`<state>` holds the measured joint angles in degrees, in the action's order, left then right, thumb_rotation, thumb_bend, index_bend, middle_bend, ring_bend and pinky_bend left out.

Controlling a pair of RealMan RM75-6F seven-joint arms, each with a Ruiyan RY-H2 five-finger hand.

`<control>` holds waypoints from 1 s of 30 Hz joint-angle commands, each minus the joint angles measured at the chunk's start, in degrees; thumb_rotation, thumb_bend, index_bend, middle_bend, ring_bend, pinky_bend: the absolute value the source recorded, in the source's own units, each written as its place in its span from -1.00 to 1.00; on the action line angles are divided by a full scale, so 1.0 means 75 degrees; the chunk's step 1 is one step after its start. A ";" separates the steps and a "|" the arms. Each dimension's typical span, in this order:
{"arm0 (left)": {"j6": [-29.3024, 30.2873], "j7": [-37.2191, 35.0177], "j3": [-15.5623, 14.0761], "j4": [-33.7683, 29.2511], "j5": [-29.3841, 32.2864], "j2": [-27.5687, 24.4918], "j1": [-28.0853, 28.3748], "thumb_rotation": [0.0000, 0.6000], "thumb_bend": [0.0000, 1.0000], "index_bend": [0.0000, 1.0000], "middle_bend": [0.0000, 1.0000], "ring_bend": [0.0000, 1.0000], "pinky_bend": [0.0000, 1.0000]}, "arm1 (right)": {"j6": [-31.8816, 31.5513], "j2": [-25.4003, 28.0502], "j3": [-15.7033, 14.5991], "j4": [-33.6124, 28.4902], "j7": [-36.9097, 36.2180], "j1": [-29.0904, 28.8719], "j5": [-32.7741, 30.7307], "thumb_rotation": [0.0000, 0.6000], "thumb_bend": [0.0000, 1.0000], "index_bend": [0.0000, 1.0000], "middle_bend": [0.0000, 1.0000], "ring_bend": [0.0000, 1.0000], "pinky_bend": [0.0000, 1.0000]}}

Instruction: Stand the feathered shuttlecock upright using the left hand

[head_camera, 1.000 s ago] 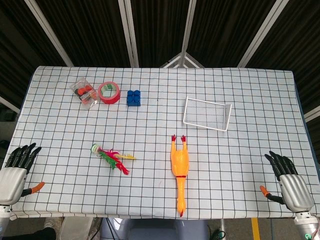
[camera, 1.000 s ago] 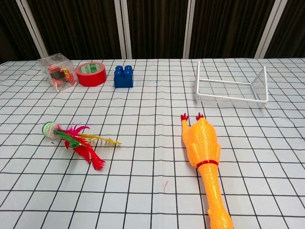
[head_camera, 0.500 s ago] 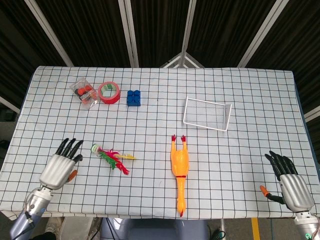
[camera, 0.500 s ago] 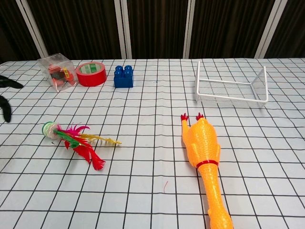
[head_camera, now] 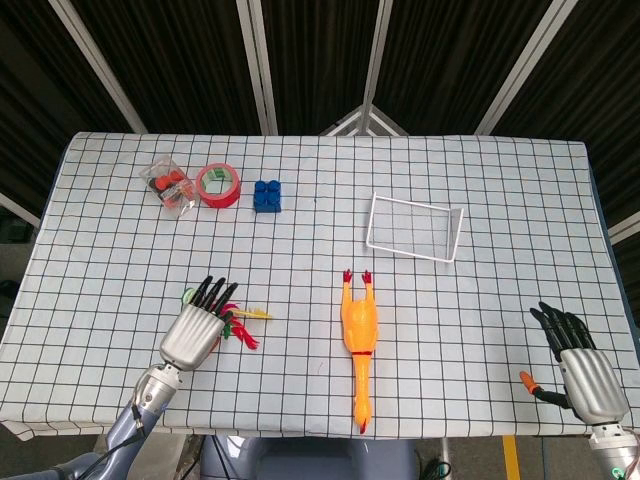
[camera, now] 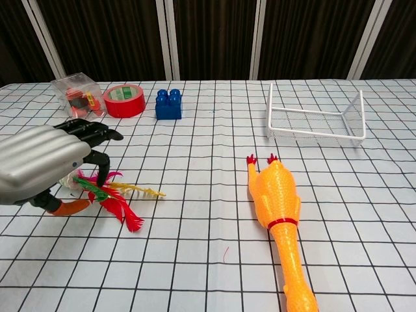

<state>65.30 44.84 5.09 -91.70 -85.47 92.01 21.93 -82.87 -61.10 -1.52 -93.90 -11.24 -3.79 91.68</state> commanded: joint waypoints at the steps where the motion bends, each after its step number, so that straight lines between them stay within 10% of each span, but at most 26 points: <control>1: -0.0067 0.0150 0.0026 0.0048 0.0204 0.0144 0.0091 1.00 -0.16 -0.02 -0.87 -1.00 -1.00 | 0.0005 -0.0004 -0.0005 -0.0006 0.0000 -0.0004 0.0010 1.00 -0.32 -1.00 -1.00 -1.00 -1.00; 30: 0.0569 -0.0222 0.0267 -0.0752 0.0635 -0.0113 0.0332 1.00 0.19 0.22 -0.83 -1.00 -1.00 | -0.0013 -0.0003 0.0000 -0.0009 -0.0015 0.0005 -0.0004 1.00 -0.32 -1.00 -1.00 -1.00 -1.00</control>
<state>68.93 43.85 6.39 -95.96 -81.06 91.76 24.25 -82.97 -61.12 -1.53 -93.97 -11.36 -3.75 91.65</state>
